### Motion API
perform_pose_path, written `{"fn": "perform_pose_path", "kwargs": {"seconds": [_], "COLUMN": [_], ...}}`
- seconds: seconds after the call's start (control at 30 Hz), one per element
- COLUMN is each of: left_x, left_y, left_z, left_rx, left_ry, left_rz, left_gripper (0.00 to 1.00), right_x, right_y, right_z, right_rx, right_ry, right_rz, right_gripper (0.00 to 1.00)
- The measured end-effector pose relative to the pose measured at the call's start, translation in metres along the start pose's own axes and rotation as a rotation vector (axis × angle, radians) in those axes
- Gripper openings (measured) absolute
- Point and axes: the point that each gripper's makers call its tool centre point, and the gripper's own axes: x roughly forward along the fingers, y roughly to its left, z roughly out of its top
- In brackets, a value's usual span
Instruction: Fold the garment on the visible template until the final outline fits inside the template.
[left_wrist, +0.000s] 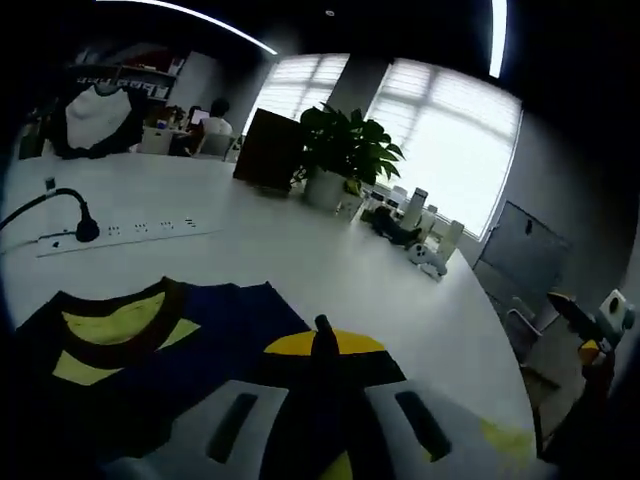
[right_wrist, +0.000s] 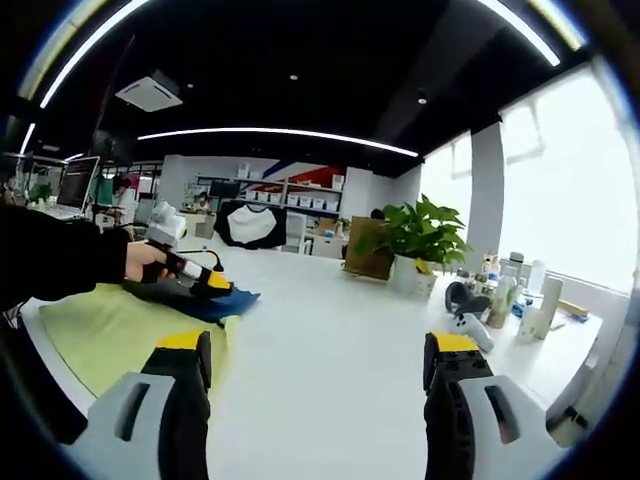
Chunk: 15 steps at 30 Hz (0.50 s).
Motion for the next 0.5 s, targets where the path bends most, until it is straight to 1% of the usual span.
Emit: {"fn": "perform_pose_path", "kwargs": {"seconds": [0.03, 0.07, 0.1, 0.17, 0.27, 0.3, 0.33, 0.37, 0.4, 0.47, 0.5], "left_x": [0.001, 0.003, 0.004, 0.006, 0.009, 0.009, 0.011, 0.012, 0.012, 0.011, 0.010], "left_y": [0.000, -0.003, -0.003, -0.002, 0.002, 0.002, 0.001, -0.001, 0.000, 0.005, 0.006], "left_z": [-0.002, -0.005, -0.006, -0.011, -0.013, -0.013, -0.013, -0.013, -0.013, -0.011, -0.007], "left_rx": [-0.003, -0.022, -0.025, 0.001, -0.010, -0.033, -0.049, -0.044, -0.037, -0.039, -0.016], "left_ry": [0.000, 0.010, 0.013, 0.027, 0.026, 0.025, 0.018, 0.017, 0.015, 0.006, -0.011], "left_rz": [0.003, -0.014, -0.014, -0.004, -0.002, -0.008, -0.028, -0.055, -0.062, -0.040, -0.043], "left_gripper": [0.03, 0.03, 0.03, 0.03, 0.03, 0.03, 0.04, 0.04, 0.05, 0.07, 0.11], "right_x": [-0.001, -0.001, -0.002, -0.002, -0.001, 0.000, 0.001, 0.002, 0.003, 0.005, 0.005], "right_y": [-0.001, -0.002, -0.003, -0.005, -0.007, -0.007, -0.007, -0.007, -0.006, -0.004, -0.003], "right_z": [0.000, 0.001, 0.001, 0.001, 0.000, 0.000, -0.001, -0.001, -0.002, -0.003, -0.003], "right_rx": [0.001, 0.003, 0.007, 0.010, 0.013, 0.013, 0.012, 0.012, 0.011, 0.009, 0.008], "right_ry": [-0.002, -0.004, -0.006, -0.007, -0.007, -0.005, -0.004, -0.001, 0.002, 0.006, 0.007], "right_rz": [-0.003, -0.005, -0.006, -0.008, -0.015, -0.016, -0.017, -0.017, -0.014, -0.008, -0.004], "right_gripper": [0.90, 0.90, 0.90, 0.90, 0.90, 0.90, 0.90, 0.90, 0.90, 0.90, 0.90]}}
